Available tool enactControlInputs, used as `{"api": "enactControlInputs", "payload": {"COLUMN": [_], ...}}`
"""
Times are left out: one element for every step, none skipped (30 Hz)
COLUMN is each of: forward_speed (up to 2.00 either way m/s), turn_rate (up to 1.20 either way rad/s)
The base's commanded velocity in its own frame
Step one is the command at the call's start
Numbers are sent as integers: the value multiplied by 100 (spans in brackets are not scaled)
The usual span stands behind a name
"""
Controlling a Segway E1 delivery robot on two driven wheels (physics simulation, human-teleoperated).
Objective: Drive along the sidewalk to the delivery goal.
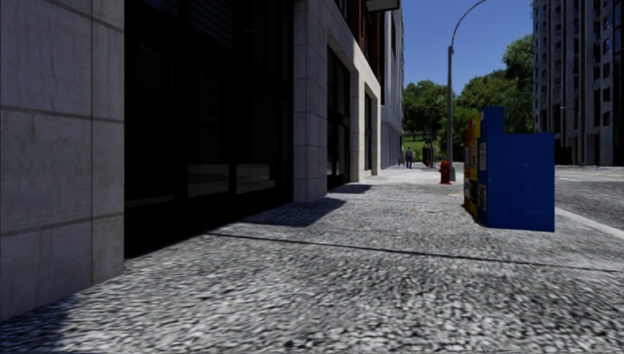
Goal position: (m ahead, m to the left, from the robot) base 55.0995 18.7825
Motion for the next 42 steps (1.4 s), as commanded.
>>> {"api": "enactControlInputs", "payload": {"forward_speed": [195,195,195,195,195,195,195,195,195,195,195,195,195,195,195,195,195,195,195,195,195,195,195,195,195,195,195,195,194,194,194,194,194,194,194,194,194,194,194,194,194,194], "turn_rate": [-24,-24,-24,-24,-25,-40,-40,-57,-66,-69,-69,-69,-69,-69,-69,-59,-5,0,0,0,0,0,0,0,0,0,0,0,0,13,13,31,45,47,47,48,47,45,45,41,36,0]}}
